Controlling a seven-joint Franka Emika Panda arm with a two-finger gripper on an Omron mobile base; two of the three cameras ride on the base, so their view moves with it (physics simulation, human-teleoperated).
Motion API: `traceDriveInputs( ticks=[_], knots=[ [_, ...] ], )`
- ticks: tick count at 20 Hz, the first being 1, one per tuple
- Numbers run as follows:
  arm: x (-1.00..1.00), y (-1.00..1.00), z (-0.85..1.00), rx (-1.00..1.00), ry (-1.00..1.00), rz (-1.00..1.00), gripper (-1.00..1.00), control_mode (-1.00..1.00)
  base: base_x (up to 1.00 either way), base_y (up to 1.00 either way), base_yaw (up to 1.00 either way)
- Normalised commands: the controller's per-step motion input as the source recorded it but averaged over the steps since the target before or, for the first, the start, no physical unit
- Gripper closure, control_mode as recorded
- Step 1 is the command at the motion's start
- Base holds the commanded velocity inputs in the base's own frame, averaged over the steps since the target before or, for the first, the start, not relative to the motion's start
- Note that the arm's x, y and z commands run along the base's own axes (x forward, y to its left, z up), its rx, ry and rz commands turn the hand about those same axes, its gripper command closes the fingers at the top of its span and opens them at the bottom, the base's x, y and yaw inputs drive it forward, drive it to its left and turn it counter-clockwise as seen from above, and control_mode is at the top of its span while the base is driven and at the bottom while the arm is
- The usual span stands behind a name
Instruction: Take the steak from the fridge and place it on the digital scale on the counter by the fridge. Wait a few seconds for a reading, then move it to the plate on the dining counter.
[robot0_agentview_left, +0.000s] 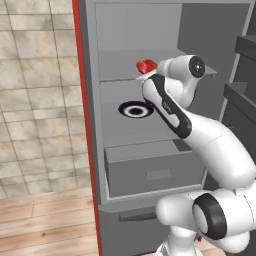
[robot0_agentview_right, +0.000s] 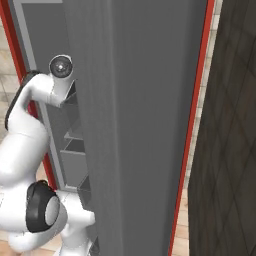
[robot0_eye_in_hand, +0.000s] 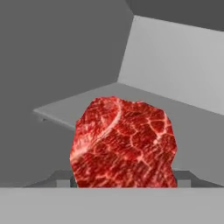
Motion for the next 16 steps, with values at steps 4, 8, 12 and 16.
traceDriveInputs(
  ticks=[4, 8, 12, 16],
  knots=[
    [-1.00, -0.02, 0.44, 0.03, 0.00, -0.15, 1.00, -1.00, 0.00, 0.00, 0.00],
    [-1.00, 0.00, 0.19, 0.02, 0.00, -0.15, 1.00, -1.00, 0.00, 0.00, 0.00],
    [-1.00, 0.00, 0.00, 0.04, 0.13, -0.13, 1.00, -1.00, 0.00, 0.00, 0.00],
    [-1.00, 0.00, 0.00, 0.06, 0.25, -0.07, 1.00, -1.00, 0.00, 0.00, 0.00]
  ],
)
